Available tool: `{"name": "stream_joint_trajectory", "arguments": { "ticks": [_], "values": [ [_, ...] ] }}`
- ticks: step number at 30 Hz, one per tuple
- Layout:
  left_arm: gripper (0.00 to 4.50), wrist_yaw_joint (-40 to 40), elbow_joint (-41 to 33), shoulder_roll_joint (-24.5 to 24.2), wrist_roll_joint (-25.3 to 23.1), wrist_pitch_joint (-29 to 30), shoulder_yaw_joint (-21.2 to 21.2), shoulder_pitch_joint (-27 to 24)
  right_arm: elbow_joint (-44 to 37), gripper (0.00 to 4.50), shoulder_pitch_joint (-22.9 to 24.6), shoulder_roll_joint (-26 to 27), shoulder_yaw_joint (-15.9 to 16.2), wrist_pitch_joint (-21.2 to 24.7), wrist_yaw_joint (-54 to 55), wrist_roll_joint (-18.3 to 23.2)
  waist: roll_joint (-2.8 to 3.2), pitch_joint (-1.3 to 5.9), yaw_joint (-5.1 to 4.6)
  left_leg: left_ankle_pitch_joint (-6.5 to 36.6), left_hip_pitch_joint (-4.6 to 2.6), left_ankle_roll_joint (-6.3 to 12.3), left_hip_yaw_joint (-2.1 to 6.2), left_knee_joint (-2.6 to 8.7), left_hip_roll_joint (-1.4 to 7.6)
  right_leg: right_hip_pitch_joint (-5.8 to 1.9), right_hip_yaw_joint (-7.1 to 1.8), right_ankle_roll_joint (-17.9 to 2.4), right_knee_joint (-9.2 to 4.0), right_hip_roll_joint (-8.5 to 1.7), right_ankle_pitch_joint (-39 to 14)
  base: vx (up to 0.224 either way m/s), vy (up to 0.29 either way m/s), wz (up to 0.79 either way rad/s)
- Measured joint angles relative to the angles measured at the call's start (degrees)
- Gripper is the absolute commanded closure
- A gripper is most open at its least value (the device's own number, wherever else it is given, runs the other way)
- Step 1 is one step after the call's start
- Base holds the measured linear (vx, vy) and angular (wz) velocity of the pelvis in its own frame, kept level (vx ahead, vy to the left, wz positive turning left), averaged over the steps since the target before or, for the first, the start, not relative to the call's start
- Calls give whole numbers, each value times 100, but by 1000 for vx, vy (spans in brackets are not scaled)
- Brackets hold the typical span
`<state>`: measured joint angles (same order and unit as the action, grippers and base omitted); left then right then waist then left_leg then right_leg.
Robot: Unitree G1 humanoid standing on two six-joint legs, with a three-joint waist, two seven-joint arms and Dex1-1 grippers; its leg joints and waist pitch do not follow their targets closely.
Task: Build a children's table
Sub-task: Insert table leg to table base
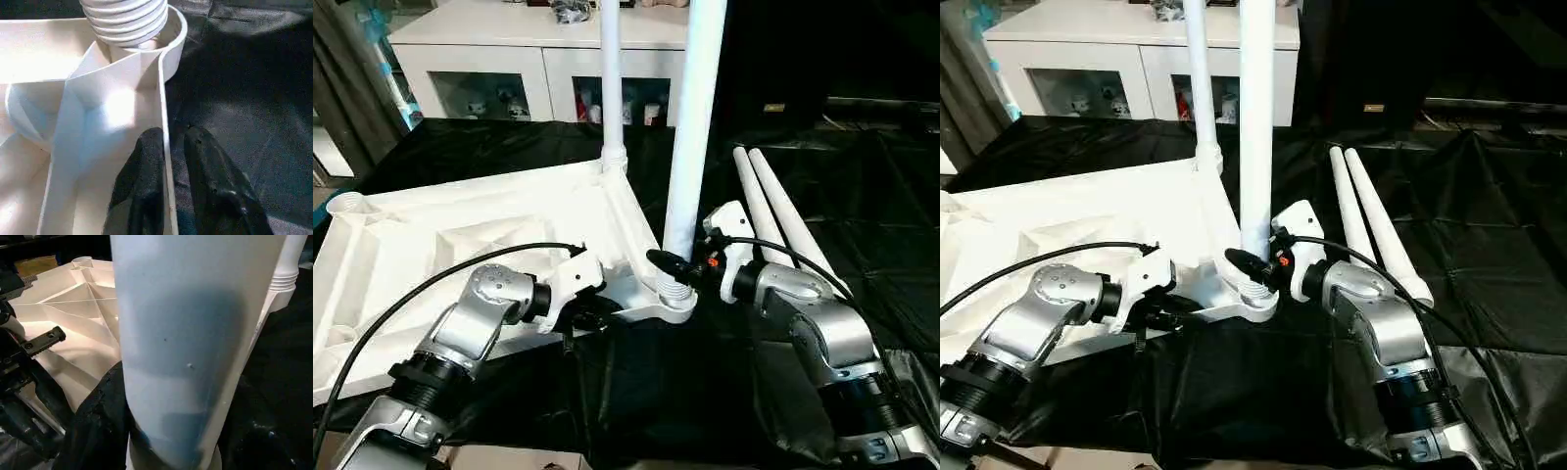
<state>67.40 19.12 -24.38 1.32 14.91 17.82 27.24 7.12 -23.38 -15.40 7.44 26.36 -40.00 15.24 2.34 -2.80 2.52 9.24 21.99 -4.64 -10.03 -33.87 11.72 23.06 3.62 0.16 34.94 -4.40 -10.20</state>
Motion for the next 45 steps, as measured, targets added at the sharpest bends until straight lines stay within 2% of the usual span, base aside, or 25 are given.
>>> {"name": "stream_joint_trajectory", "arguments": {
  "ticks": [1,3,7,17,27,30,39,41,45],
  "values": [
    [403,-15,28,0,0,0,3,14,-3,260,0,-1,0,16,-5,1,0,0,-2,0,0,0,0,0,0,0,0,0,0,0,0,0,0,0],
    [435,-29,137,0,-18,0,32,20,-18,260,-12,-17,2,85,-36,2,0,0,-8,0,-1,0,0,0,0,-1,0,-3,0,0,1,0,0,0],
    [448,-87,178,0,-46,-1,36,23,-26,260,-53,-93,49,183,-92,2,-3,3,16,0,-5,0,0,0,0,-4,1,-1,1,0,0,0,0,0],
    [450,-143,188,2,-106,-24,81,32,-195,260,-9,-318,167,529,-285,17,-32,20,34,0,-11,0,1,0,0,-10,0,18,1,0,-11,0,0,0],
    [450,-123,188,14,-53,-35,100,39,-209,261,-18,-358,157,587,-303,40,-37,23,63,0,-10,0,1,0,0,-9,0,19,0,0,-12,0,0,0],
    [450,-123,189,1,-51,-28,91,39,-37,261,-59,-244,65,545,-287,87,-38,23,53,0,-10,0,1,0,0,-8,0,19,0,0,-11,0,0,0],
    [450,-162,196,-15,-49,-48,73,38,350,261,109,125,-545,454,-171,615,-42,20,42,0,-8,0,2,1,0,-4,1,19,0,0,-11,0,0,0],
    [450,-190,226,-5,-46,-117,73,38,424,261,187,184,-690,400,-171,726,-28,17,48,0,-7,0,2,1,0,-4,1,19,-1,0,-11,0,0,0],
    [450,-212,287,19,-39,-180,73,39,424,261,396,270,-783,97,-194,795,5,19,70,0,-8,0,4,4,0,-5,3,19,-1,0,-11,0,0,0]
  ]
}}
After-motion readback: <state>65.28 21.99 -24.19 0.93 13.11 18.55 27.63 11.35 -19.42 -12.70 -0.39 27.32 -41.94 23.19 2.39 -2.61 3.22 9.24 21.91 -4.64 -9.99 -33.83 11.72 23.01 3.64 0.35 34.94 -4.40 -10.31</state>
